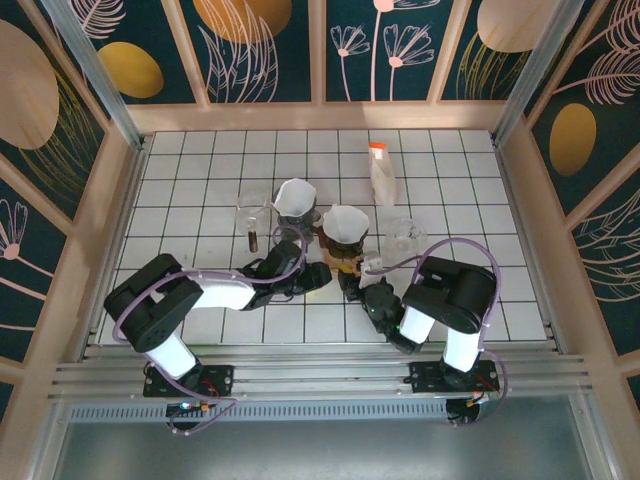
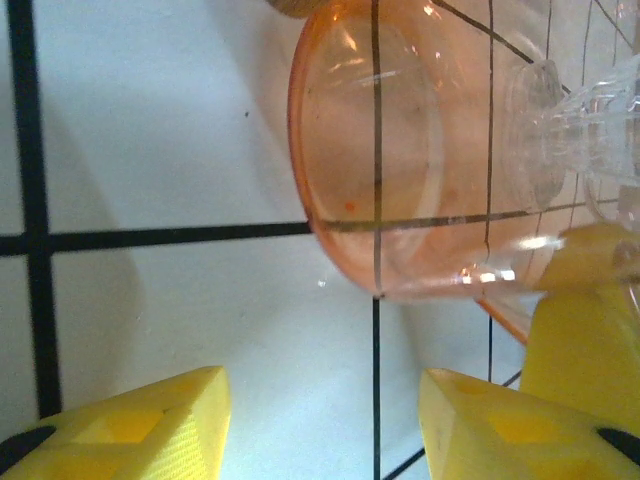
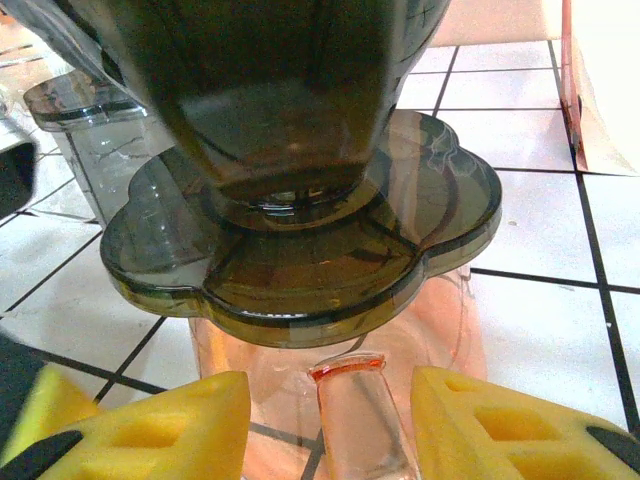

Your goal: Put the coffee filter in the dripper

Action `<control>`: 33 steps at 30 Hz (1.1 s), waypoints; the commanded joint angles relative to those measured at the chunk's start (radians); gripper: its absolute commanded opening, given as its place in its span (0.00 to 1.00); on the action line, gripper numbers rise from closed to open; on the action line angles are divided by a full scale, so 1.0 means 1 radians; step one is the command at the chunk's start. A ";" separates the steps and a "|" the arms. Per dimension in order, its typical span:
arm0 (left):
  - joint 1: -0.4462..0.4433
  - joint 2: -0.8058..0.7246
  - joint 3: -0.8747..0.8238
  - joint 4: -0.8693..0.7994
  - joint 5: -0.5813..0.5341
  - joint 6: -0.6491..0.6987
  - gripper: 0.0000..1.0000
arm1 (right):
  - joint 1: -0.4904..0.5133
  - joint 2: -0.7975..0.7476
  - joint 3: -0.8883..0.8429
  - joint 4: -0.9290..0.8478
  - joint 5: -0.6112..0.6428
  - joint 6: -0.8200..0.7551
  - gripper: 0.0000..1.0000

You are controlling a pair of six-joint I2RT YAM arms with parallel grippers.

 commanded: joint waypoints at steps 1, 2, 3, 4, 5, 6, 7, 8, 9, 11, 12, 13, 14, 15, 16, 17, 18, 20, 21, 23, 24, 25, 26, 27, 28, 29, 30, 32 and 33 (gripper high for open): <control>0.003 -0.065 -0.028 -0.034 0.000 0.026 0.54 | -0.015 0.020 0.021 0.046 -0.005 -0.022 0.46; 0.002 -0.080 -0.037 -0.043 0.002 0.027 0.54 | -0.018 0.024 0.024 0.047 -0.005 -0.023 0.46; 0.002 -0.098 -0.048 -0.055 0.003 0.028 0.54 | -0.021 0.028 0.027 0.049 -0.009 -0.022 0.47; 0.001 -0.118 -0.059 -0.068 0.002 0.027 0.54 | -0.026 0.033 0.032 0.046 -0.009 -0.022 0.46; 0.000 -0.135 -0.070 -0.078 0.002 0.027 0.55 | -0.029 0.038 0.036 0.048 -0.009 -0.021 0.47; 0.001 -0.153 -0.082 -0.088 0.000 0.027 0.55 | -0.033 0.044 0.040 0.048 -0.013 -0.022 0.47; 0.001 -0.174 -0.094 -0.101 -0.004 0.028 0.55 | -0.037 0.049 0.046 0.047 -0.013 -0.022 0.46; 0.001 -0.192 -0.104 -0.112 -0.007 0.028 0.55 | -0.041 0.053 0.048 0.046 -0.014 -0.023 0.47; 0.000 -0.210 -0.116 -0.121 -0.011 0.028 0.55 | -0.046 0.059 0.053 0.046 -0.014 -0.021 0.47; 0.000 -0.243 -0.137 -0.132 -0.018 0.023 0.56 | -0.054 0.066 0.060 0.045 -0.014 -0.019 0.46; 0.001 -0.258 -0.148 -0.135 -0.020 0.020 0.56 | -0.056 0.069 0.060 0.048 -0.014 -0.018 0.47; 0.001 -0.274 -0.157 -0.138 -0.023 0.018 0.56 | -0.060 0.071 0.062 0.046 -0.013 -0.019 0.47; 0.001 -0.289 -0.167 -0.143 -0.028 0.015 0.56 | -0.062 0.073 0.065 0.043 -0.009 -0.018 0.47; 0.001 -0.299 -0.175 -0.147 -0.032 0.014 0.56 | -0.066 0.075 0.067 0.043 -0.012 -0.020 0.46; 0.001 -0.311 -0.180 -0.153 -0.036 0.014 0.56 | -0.070 0.074 0.066 0.043 -0.014 -0.020 0.47; 0.001 -0.323 -0.184 -0.165 -0.041 0.013 0.56 | -0.071 0.073 0.066 0.045 -0.012 -0.022 0.47; 0.000 -0.333 -0.187 -0.173 -0.047 0.012 0.56 | -0.072 0.071 0.067 0.045 -0.013 -0.023 0.47; 0.001 -0.360 -0.197 -0.191 -0.061 0.010 0.56 | -0.074 0.065 0.067 0.040 -0.007 -0.028 0.47; 0.000 -0.377 -0.200 -0.202 -0.070 0.009 0.57 | -0.075 0.061 0.066 0.037 -0.004 -0.030 0.47; 0.001 -0.406 -0.206 -0.223 -0.083 0.009 0.58 | -0.086 0.056 0.068 0.030 -0.005 -0.030 0.48; 0.002 -0.421 -0.210 -0.235 -0.087 0.008 0.59 | -0.092 0.056 0.068 0.027 -0.009 -0.030 0.48; 0.000 -0.436 -0.215 -0.242 -0.092 0.007 0.59 | -0.098 0.057 0.071 0.022 -0.015 -0.030 0.48; 0.001 -0.448 -0.220 -0.247 -0.095 0.004 0.60 | -0.104 0.059 0.076 0.013 -0.018 -0.030 0.48; 0.001 -0.460 -0.225 -0.256 -0.099 0.001 0.60 | -0.109 0.063 0.080 0.010 -0.023 -0.030 0.48; 0.001 -0.472 -0.230 -0.263 -0.103 -0.002 0.60 | -0.113 0.066 0.082 0.010 -0.028 -0.030 0.48; 0.001 -0.483 -0.236 -0.267 -0.105 -0.005 0.60 | -0.115 0.071 0.085 0.010 -0.029 -0.032 0.48; 0.002 -0.494 -0.243 -0.276 -0.109 -0.008 0.60 | -0.120 0.073 0.087 0.010 -0.033 -0.031 0.48; 0.000 -0.519 -0.254 -0.289 -0.116 -0.013 0.61 | -0.125 0.075 0.090 0.008 -0.036 -0.034 0.48; 0.001 -0.533 -0.258 -0.299 -0.122 -0.015 0.61 | -0.127 0.074 0.092 0.008 -0.042 -0.033 0.48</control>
